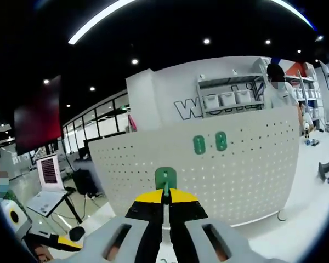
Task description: Insert the hook assembly into the mounting plate slot until the hook locks in place.
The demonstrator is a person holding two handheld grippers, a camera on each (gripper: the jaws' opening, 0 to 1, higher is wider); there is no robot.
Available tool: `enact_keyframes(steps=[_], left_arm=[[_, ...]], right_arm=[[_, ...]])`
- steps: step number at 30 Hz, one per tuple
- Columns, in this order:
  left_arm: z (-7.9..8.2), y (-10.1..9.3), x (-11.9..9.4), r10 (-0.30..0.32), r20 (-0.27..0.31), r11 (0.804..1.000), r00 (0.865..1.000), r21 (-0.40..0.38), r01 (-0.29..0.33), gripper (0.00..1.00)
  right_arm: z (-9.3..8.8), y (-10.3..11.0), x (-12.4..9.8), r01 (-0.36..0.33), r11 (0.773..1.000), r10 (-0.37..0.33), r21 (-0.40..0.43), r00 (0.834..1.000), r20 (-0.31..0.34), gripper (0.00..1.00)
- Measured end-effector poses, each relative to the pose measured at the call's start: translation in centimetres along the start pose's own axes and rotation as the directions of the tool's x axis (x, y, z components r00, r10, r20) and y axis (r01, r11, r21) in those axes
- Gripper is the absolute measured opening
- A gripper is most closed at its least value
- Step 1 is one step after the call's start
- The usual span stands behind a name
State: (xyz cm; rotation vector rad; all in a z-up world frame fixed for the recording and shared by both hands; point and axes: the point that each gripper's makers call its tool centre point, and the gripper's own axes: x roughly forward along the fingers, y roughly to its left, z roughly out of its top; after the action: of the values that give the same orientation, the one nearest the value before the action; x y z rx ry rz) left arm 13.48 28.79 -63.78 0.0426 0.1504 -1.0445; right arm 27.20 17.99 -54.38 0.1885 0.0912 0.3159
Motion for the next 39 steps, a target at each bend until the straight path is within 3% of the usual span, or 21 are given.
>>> enact_keyframes(steps=[14,39], left_arm=[[-0.3,0.9,-0.9,0.018,-0.004,1.000,1.000,0.009,-0.018,0.63],[-0.6,2.1,-1.2,0.065,0.010,0.998,0.998,0.026,-0.066,0.67]], right_arm=[[1.1,-0.5,2.1,0.038,0.996,-0.038,-0.077,0.999,-0.001,0.01],[3.0,-2.0,6.0,0.096,0.991,-0.093,-0.096,0.995,0.032,0.01]])
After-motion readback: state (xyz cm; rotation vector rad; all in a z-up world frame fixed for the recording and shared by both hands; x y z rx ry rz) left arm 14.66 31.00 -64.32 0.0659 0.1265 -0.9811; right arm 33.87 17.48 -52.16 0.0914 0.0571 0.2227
